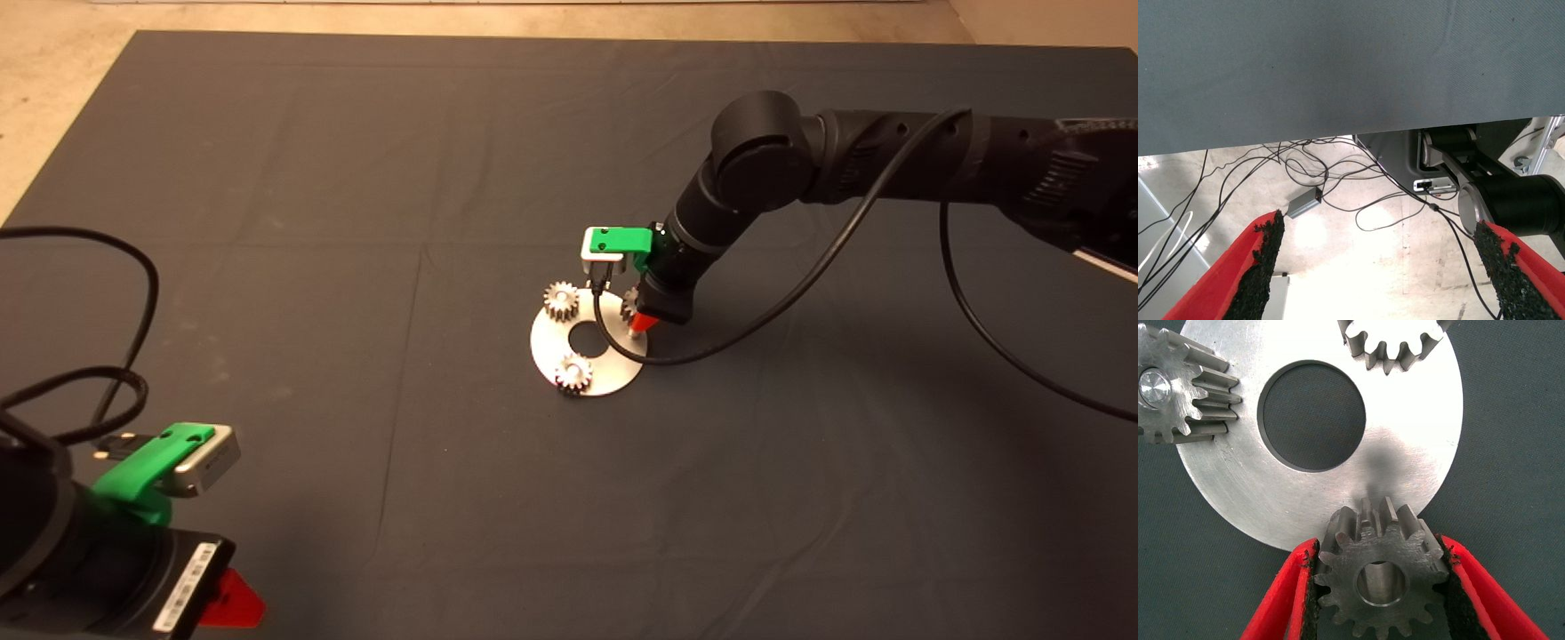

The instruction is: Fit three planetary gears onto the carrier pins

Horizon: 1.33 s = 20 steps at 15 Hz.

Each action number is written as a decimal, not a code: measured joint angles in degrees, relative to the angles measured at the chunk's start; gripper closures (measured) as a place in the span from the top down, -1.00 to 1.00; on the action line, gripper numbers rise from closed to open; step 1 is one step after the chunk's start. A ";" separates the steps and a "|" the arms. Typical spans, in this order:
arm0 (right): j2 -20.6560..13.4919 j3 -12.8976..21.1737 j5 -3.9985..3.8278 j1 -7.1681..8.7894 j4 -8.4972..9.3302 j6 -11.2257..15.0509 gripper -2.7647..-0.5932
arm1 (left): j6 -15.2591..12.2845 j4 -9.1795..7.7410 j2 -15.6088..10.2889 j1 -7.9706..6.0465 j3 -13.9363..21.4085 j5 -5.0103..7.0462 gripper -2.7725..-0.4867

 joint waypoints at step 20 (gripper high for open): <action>1.00 0.38 -1.45 -0.35 0.00 0.00 -0.57 | 0.10 0.00 -0.02 0.00 0.00 -0.01 0.34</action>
